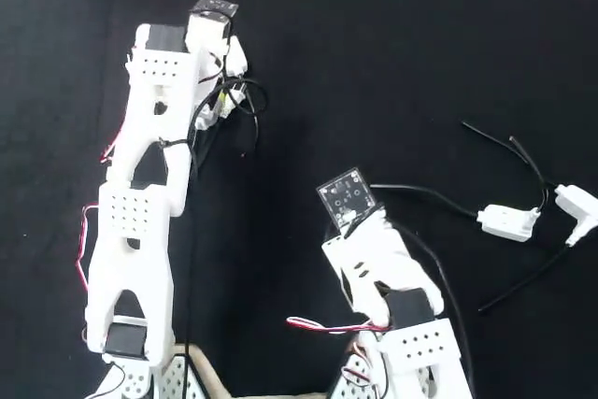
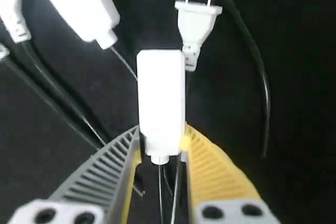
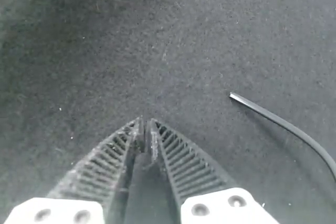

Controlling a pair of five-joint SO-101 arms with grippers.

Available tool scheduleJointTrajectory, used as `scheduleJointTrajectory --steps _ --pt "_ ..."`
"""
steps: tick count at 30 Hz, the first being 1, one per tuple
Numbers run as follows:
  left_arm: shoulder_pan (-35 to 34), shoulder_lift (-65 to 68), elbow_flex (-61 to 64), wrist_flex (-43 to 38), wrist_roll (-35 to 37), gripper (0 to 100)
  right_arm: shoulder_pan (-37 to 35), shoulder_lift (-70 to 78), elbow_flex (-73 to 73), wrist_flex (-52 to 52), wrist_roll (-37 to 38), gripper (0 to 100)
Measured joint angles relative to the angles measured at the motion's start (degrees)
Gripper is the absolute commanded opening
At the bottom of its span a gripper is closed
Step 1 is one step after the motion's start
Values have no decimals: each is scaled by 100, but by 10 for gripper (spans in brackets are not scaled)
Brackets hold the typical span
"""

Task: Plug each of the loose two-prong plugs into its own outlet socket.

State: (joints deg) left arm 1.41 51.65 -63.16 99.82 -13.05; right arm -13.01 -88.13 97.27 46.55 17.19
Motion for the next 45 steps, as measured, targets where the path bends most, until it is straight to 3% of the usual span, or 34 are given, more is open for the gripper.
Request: scheduleJointTrajectory --steps 6,13,22,30,37,45 --pt "299 -651 1046 44 18 28 0 0 0 0 0 12" --pt "738 -2637 3279 -316 18 28 0 0 0 0 0 12" --pt "1011 -6848 8756 -2875 -44 28 0 0 0 0 0 12" --pt "1020 -10593 12316 -3015 -835 28 0 0 0 0 0 12" --pt "1582 -12457 13820 -3015 -1284 27 0 0 0 0 0 12" --pt "1767 -12396 14224 -3675 -1415 28 0 0 0 0 0 12"
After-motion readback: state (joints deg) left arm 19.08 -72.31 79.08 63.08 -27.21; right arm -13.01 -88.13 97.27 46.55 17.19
